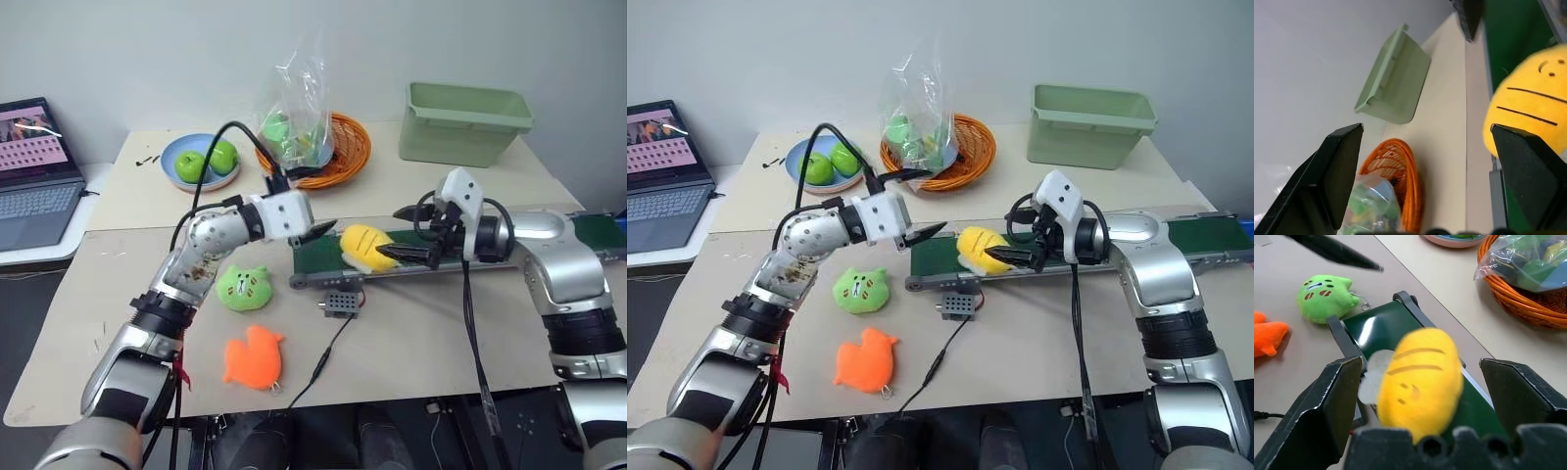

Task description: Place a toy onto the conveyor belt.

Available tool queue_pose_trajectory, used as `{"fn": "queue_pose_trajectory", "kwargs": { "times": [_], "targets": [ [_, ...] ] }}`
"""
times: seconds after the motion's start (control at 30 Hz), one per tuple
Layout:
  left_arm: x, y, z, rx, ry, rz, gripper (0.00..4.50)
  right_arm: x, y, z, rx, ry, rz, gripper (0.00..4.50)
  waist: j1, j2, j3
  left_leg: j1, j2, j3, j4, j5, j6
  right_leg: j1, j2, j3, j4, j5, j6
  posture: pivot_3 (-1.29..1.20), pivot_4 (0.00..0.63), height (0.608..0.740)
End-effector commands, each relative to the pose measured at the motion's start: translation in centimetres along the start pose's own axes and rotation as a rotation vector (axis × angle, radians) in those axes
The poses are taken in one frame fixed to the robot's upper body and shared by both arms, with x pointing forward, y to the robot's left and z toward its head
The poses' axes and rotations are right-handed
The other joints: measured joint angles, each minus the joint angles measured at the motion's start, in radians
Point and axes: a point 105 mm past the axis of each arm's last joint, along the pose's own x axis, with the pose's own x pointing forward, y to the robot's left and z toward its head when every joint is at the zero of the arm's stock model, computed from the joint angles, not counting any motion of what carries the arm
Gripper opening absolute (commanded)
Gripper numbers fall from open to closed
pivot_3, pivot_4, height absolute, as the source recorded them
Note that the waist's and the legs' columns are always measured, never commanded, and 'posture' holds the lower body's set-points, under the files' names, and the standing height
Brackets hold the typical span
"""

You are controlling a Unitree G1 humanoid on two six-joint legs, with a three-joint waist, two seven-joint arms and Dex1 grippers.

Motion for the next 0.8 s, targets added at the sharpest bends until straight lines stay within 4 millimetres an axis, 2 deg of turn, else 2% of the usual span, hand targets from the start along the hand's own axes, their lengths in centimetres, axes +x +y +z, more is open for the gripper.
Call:
{"fn": "queue_pose_trajectory", "kwargs": {
  "times": [0.03, 0.13, 0.27, 0.5, 0.8],
  "targets": [
    [-1.6, 0.2, 0.4, -0.284, -0.028, -0.011, 4.44, -1.1, -0.5, 1.5, -0.069, -0.018, -0.005, 4.5, -0.002, 0.0, 0.0, 0.0, 0.0, 0.0, 0.0, 0.0, 0.0, 0.0, 0.0, 0.0, 0.0, 0.0, 0.0, 0.0, 0.15, 0.74],
    [-3.7, 1.1, -0.3, -0.552, -0.024, 0.028, 4.44, -1.5, -0.5, 1.9, -0.082, -0.008, 0.02, 4.5, -0.007, 0.0, 0.0, 0.0, 0.0, 0.001, 0.001, 0.0, 0.0, 0.0, 0.0, 0.0, 0.0, 0.0, 0.0, 0.0, 0.15, 0.74],
    [-5.9, 1.3, -1.0, -0.67, 0.031, 0.034, 4.44, -1.9, -0.2, 2.9, -0.09, -0.024, 0.066, 4.5, -0.015, 0.0, 0.0, 0.001, 0.001, 0.001, 0.001, 0.0, 0.0, 0.0, 0.001, 0.0, 0.0, 0.0, 0.0, 0.0, 0.15, 0.74],
    [-9.0, 1.9, 0.3, -0.679, 0.003, 0.062, 4.44, -1.5, 0.9, 5.0, -0.099, -0.08, 0.159, 4.5, -0.017, 0.0, 0.0, 0.002, 0.004, 0.004, 0.001, -0.001, 0.0, 0.0, 0.002, 0.0, -0.001, 0.001, -0.002, 0.0, 0.15, 0.74],
    [-9.3, 1.8, 0.7, -0.704, -0.014, 0.109, 4.44, -1.0, 1.2, 5.8, -0.106, -0.103, 0.194, 4.5, -0.011, 0.0, 0.0, 0.003, 0.004, 0.005, 0.001, -0.001, 0.0, 0.0, 0.002, 0.0, -0.002, 0.002, -0.003, 0.0, 0.15, 0.74]
  ]
}}
